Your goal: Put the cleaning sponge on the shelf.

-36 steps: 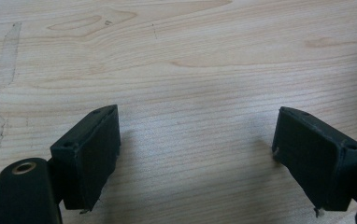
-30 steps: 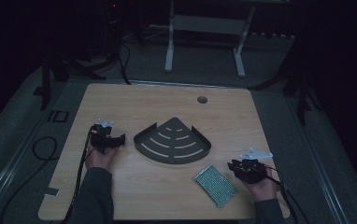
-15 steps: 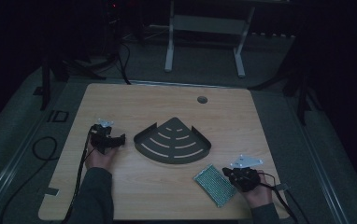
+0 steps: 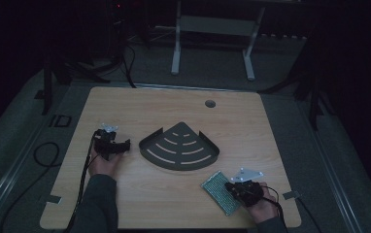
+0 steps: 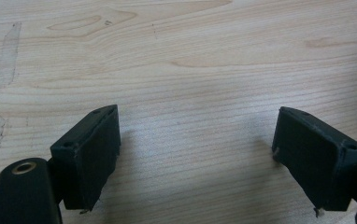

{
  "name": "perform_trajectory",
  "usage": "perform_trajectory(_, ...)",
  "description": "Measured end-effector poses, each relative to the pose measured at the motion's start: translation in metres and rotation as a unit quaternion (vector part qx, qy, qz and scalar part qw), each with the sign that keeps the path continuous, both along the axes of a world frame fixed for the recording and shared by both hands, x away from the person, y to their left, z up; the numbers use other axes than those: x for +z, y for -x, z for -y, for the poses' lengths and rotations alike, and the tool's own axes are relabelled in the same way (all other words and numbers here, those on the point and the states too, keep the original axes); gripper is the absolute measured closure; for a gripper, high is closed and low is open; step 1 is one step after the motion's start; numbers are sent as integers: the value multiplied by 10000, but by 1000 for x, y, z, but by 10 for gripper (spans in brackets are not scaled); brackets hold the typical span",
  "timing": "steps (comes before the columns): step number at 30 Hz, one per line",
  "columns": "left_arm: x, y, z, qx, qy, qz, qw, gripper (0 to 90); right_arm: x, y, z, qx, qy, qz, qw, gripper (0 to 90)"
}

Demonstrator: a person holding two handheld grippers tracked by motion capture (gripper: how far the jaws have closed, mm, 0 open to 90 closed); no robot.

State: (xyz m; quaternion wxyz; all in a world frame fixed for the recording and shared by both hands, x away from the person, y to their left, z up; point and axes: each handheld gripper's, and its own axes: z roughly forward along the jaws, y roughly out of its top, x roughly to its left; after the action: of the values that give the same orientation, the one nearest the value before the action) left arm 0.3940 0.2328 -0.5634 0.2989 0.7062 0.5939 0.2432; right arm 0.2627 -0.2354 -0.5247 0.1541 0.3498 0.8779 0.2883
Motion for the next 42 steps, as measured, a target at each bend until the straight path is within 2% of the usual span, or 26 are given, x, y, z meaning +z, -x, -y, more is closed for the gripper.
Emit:
perform_trajectory(7, 0, 0, 0, 2, 0, 2, 10000, 160, -2, -9, 4, -71, -7, 8, 10000, 900)
perform_trajectory(22, 0, 0, 0, -1, -2, 0, 10000, 160, -3, -36, 24, -473, 3, 69, 9989, 900)
perform_trajectory(31, 0, 0, 0, 0, 0, 1, 10000, 160, -2, -50, 29, -544, 165, 120, 9983, 900)
perform_trajectory(42, 0, -1, 0, -3, 1, 1, 10000, 159, -1, -59, 34, -648, 194, 61, 9977, 900)
